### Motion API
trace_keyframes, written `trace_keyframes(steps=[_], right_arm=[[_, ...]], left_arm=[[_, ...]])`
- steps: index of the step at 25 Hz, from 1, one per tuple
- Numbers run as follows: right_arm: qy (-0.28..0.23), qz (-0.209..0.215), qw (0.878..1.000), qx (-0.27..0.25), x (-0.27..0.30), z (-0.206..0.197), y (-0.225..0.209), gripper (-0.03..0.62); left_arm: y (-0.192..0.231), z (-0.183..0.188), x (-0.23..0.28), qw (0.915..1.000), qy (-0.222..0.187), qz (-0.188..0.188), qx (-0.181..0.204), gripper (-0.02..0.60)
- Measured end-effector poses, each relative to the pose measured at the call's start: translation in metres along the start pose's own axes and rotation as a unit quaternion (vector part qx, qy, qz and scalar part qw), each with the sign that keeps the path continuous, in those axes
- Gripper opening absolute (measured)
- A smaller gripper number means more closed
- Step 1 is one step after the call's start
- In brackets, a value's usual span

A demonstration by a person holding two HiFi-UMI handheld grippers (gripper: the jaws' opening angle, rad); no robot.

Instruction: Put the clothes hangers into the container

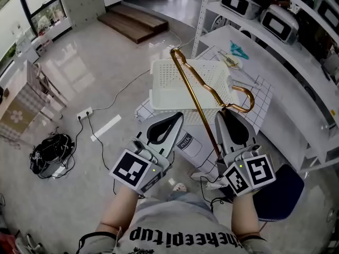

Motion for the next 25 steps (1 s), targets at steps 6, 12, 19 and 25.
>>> trace_keyframes(steps=[6,12,19,25], right_arm=[[-0.002,0.026,1.0,0.005,0.016,-0.003,-0.027,0.066],[-0.005,0.043,0.999,0.008,0.022,-0.006,-0.043,0.066],[-0.008,0.049,0.999,0.012,0.028,-0.008,-0.051,0.066],[-0.01,0.048,0.999,0.009,0.043,-0.006,-0.052,0.066]], left_arm=[[0.001,-0.005,0.022,0.9996,0.004,0.029,0.006,0.021],[-0.003,-0.009,0.032,0.9988,0.008,0.047,0.013,0.021],[-0.002,-0.012,0.032,0.998,0.014,0.06,0.015,0.021],[0.012,-0.015,0.036,0.9982,0.012,0.058,0.012,0.021]])
Point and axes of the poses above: the fingertips, and each gripper's own axes: x forward along the fingers, y to its left, z out of its top, the point moved 6 cm from there along -x, backward along the fingers, and after that the axes turned 8 degrees about -z, right-handed, at the moved point
